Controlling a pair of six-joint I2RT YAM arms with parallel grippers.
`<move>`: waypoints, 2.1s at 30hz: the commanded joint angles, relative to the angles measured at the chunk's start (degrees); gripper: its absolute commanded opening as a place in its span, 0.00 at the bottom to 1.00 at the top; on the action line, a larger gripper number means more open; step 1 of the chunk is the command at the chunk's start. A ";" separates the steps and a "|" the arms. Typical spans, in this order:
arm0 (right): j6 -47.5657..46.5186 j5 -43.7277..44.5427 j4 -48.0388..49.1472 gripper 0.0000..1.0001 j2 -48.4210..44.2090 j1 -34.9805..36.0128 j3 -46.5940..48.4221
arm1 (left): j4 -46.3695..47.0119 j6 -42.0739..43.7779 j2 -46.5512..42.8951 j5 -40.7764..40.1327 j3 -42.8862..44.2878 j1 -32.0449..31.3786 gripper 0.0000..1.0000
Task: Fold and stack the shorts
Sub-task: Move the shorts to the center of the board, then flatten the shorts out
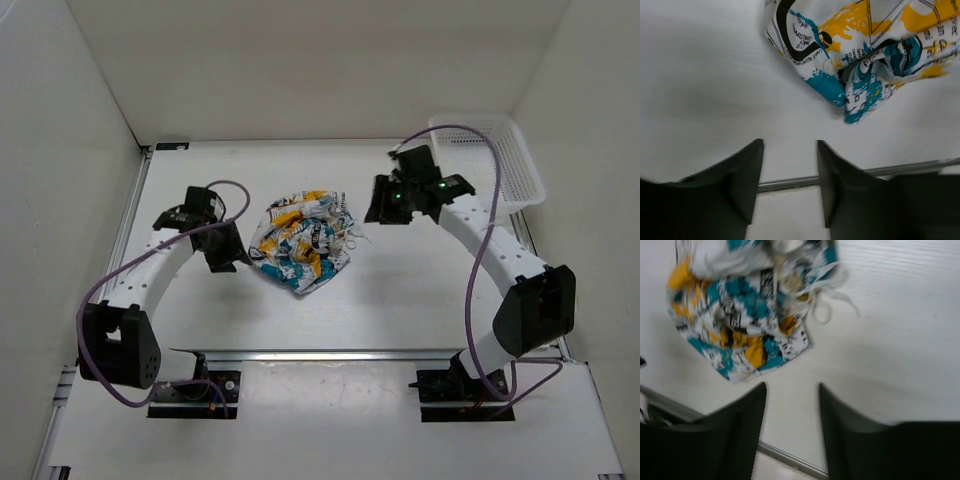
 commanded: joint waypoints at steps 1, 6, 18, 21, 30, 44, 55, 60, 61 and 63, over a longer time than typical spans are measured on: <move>0.56 -4.15 4.20 0.59 2.53 7.50 -1.81 | 7.24 -6.73 -6.54 5.27 -6.37 -2.70 0.64; 1.08 -6.61 6.13 0.74 12.79 11.48 2.85 | 12.78 -7.20 -1.46 11.69 -9.13 -6.40 0.90; -0.94 -10.93 8.42 0.52 27.94 11.49 13.04 | 20.08 -7.45 9.62 12.57 -9.04 -16.51 0.71; -0.94 -10.39 8.42 0.26 29.17 11.49 14.10 | 20.61 -6.40 12.96 12.57 -9.04 -16.51 0.71; -2.25 -9.08 8.42 0.00 26.89 9.12 14.10 | 21.32 -6.40 19.03 8.98 -2.28 -16.34 0.10; -4.63 -6.87 -5.80 0.00 34.61 -2.12 54.83 | -8.71 7.66 25.43 -3.68 47.41 -3.16 0.10; -10.34 3.28 4.37 0.00 4.33 -5.12 29.27 | -8.49 7.05 11.41 4.31 50.76 -1.48 0.12; -7.45 19.20 9.47 0.49 -17.03 -5.03 -6.02 | -6.55 7.05 -1.59 9.14 23.81 -5.96 0.93; -6.31 21.40 9.47 0.59 -21.76 -5.03 -9.68 | -6.55 7.05 -2.93 8.45 20.69 -5.97 1.00; -3.85 22.39 7.90 0.68 -25.66 -7.84 -16.38 | -6.55 7.05 -5.48 6.96 15.85 -5.97 1.00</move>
